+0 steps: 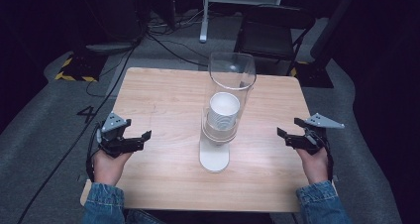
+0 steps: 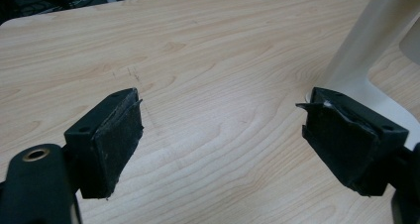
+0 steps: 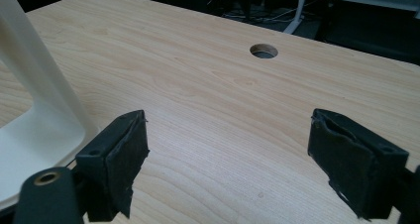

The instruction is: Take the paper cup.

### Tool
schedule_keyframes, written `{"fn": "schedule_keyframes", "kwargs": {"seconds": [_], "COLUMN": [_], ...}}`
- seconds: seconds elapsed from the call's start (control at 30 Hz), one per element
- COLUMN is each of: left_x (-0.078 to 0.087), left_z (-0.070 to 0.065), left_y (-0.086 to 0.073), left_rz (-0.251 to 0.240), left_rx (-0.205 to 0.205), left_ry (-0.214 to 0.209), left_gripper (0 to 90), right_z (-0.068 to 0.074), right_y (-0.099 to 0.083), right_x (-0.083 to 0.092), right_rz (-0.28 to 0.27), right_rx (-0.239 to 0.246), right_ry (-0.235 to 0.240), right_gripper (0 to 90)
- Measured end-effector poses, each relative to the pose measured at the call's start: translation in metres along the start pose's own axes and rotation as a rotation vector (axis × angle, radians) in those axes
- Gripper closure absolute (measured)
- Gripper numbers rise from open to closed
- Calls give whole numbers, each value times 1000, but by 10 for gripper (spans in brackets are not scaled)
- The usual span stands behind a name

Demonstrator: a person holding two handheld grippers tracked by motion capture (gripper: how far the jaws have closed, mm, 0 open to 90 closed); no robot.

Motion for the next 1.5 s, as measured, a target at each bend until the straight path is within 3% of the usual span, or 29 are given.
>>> {"fn": "schedule_keyframes", "kwargs": {"seconds": [1.0, 1.17, 1.3, 1.5], "left_x": [-1, -2, -2, -3], "left_z": [0, -1, -1, -2], "left_y": [0, 0, 0, 0], "left_rz": [7, 10, 12, 15], "left_rx": [-2, -1, -4, -7], "left_ry": [-8, -14, -18, -22], "left_gripper": [156, 156, 156, 156], "right_z": [1, 7, 18, 33], "right_y": [0, 2, 4, 7], "right_x": [0, -1, -4, -6], "right_rz": [0, 6, 8, 8], "right_rx": [2, 15, 51, 85], "right_ry": [11, 22, 41, 92], "right_gripper": [163, 162, 162, 161]}}
Point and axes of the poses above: each handheld gripper's, and its own axes: x roughly backward along the jaws, y roughly out of its top, z roughly to its left, the point moved 2 cm from there along -x, roughly forward along the jaws, and after that the axes turned 10 degrees about -y, right-handed, at the moved point
